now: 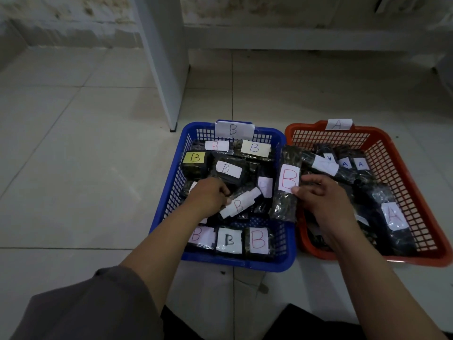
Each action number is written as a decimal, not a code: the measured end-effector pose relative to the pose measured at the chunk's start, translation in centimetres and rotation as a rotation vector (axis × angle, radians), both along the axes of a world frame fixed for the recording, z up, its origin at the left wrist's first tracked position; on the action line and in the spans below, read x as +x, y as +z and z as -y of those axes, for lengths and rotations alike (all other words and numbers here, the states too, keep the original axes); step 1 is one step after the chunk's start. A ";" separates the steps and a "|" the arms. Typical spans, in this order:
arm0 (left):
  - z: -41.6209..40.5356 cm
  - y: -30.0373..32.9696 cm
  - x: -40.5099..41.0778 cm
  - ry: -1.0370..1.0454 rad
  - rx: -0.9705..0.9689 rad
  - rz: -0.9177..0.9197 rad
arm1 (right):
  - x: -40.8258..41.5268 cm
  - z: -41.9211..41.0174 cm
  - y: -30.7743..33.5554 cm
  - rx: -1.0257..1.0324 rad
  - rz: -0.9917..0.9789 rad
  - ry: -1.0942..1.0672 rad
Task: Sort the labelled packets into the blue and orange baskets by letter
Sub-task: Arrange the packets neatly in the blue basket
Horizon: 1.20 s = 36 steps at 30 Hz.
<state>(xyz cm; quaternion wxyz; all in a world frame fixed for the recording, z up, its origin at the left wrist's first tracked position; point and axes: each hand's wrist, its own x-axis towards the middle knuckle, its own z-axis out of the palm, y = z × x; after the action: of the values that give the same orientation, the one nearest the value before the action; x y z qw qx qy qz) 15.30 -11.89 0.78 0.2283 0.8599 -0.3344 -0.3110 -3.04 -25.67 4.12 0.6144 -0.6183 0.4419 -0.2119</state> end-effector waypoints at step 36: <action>-1.2 -2.2 1.4 -0.321 0.031 0.415 | 6.4 -0.7 -2.2 -0.413 -0.415 0.275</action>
<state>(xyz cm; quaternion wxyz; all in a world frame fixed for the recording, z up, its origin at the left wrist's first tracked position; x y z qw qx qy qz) 16.73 -10.68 -1.41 0.0891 0.8448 -0.5012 -0.1651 3.40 -24.94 1.93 0.3954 -0.8140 0.4177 -0.0814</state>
